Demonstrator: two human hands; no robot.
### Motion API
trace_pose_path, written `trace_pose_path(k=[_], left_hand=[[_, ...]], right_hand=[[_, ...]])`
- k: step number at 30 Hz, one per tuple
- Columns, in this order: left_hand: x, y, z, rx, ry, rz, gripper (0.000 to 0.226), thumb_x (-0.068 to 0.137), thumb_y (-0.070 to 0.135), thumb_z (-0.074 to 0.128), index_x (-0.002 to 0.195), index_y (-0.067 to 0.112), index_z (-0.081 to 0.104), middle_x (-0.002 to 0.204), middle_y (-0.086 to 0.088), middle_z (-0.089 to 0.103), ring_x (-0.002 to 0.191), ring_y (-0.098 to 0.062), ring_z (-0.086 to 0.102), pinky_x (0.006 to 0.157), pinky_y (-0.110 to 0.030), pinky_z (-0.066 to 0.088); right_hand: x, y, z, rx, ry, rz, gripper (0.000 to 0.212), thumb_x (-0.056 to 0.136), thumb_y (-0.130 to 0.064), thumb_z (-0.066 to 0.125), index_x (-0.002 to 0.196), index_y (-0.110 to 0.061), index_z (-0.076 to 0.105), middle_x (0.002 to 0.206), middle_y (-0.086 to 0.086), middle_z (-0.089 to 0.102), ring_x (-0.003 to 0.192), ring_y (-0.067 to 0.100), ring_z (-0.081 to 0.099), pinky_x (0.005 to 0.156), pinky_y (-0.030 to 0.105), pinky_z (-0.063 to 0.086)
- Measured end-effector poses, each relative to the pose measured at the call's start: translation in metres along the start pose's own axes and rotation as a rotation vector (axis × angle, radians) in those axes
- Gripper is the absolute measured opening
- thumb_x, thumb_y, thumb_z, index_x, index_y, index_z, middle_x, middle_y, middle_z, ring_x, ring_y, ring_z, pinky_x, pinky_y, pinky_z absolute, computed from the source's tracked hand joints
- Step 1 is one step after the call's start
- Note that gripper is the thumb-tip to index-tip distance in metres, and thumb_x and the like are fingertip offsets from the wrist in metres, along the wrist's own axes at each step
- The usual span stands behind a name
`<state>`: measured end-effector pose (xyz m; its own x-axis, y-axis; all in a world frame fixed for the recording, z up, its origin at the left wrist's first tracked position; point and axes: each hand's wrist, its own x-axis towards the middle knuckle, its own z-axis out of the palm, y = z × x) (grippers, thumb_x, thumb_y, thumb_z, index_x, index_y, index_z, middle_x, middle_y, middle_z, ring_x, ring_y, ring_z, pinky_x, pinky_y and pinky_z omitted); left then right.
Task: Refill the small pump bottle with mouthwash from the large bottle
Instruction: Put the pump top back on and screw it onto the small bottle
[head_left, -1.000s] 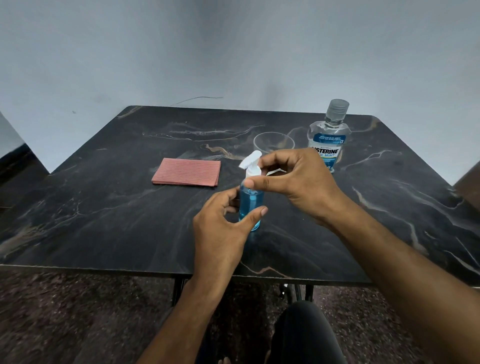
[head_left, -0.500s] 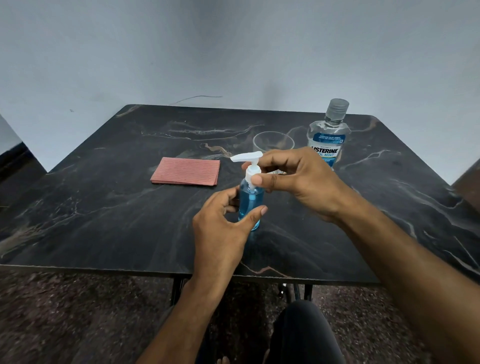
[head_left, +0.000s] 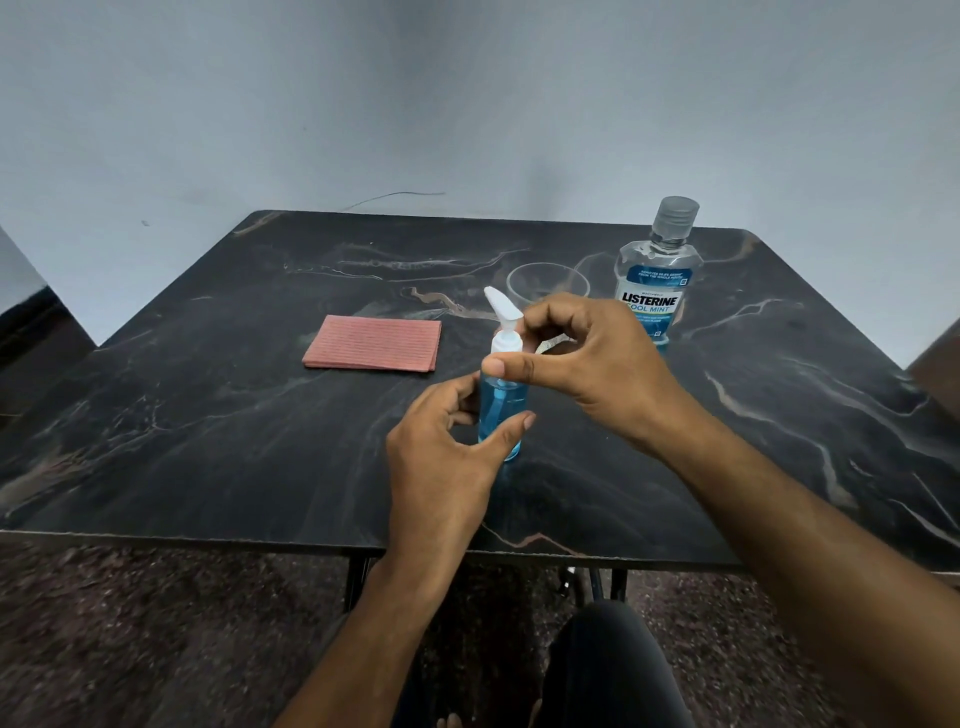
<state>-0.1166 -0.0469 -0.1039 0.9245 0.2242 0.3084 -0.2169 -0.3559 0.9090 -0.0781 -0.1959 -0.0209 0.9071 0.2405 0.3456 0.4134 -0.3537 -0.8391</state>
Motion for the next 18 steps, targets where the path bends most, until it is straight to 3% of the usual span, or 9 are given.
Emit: trace_pose_path(k=[3,10,14,18], left_hand=[[0.0,0.0,0.0,0.017,0.003,0.002,0.048,0.073,0.045,0.087,0.116,0.041,0.067,0.106,0.023,0.069,0.097,0.008,0.064,0.077,-0.013,0.051],[0.0,0.002,0.0,0.023,0.001,-0.014,0.045,0.073,0.043,0.087,0.113,0.039,0.068,0.104,0.022,0.07,0.096,0.009,0.065,0.076,-0.013,0.052],[0.0,0.004,-0.001,0.027,0.002,-0.024,0.044,0.073,0.043,0.087,0.112,0.039,0.067,0.104,0.022,0.069,0.097,0.006,0.064,0.079,-0.015,0.051],[0.001,0.006,-0.001,0.027,-0.005,-0.026,0.042,0.073,0.043,0.087,0.109,0.043,0.064,0.103,0.023,0.067,0.097,0.006,0.063,0.079,-0.014,0.049]], right_hand=[[0.002,-0.001,-0.006,-0.006,-0.04,0.004,0.027,0.077,-0.027,0.082,0.094,-0.007,0.076,0.1,0.011,0.072,0.094,0.026,0.069,0.086,0.047,0.057],[-0.002,-0.005,0.003,-0.033,0.063,-0.013,0.028,0.067,-0.035,0.082,0.087,-0.016,0.078,0.084,-0.007,0.071,0.075,0.005,0.067,0.067,0.019,0.057],[-0.003,-0.004,0.008,-0.094,0.135,-0.034,0.027,0.068,-0.033,0.085,0.086,-0.014,0.079,0.082,-0.005,0.071,0.062,-0.004,0.058,0.058,0.011,0.044],[-0.005,-0.004,0.012,-0.111,0.184,-0.046,0.023,0.069,-0.031,0.087,0.084,-0.015,0.078,0.081,-0.006,0.069,0.064,-0.005,0.057,0.059,0.01,0.043]])
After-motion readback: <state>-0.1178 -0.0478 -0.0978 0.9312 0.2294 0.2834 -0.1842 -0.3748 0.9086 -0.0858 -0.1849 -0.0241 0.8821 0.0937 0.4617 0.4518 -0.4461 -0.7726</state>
